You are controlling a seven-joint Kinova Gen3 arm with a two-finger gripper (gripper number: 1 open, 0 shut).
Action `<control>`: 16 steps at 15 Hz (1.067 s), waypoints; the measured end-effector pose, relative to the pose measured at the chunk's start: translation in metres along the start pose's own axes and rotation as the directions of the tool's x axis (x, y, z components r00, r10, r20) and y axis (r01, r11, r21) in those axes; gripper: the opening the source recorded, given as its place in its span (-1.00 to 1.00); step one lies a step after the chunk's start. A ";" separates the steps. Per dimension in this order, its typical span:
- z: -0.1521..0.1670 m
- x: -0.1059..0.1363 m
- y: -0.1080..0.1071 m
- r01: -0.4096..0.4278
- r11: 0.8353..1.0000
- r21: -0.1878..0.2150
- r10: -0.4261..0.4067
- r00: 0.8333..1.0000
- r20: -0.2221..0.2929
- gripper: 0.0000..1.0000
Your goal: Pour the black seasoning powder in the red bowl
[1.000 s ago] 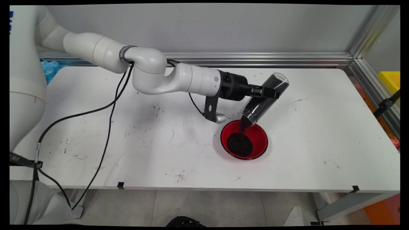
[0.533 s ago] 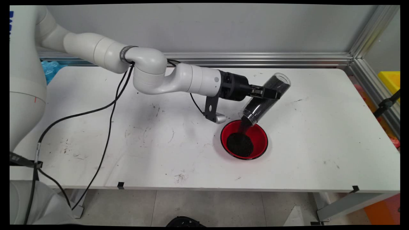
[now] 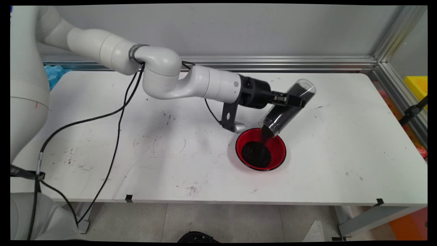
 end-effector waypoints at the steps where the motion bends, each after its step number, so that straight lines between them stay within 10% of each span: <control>1: -0.001 -0.002 -0.004 -0.002 1.000 0.000 0.002 1.000 0.001 -1.00; 16: -0.015 -0.027 -0.055 0.084 0.996 -0.033 -0.084 0.996 0.014 -1.00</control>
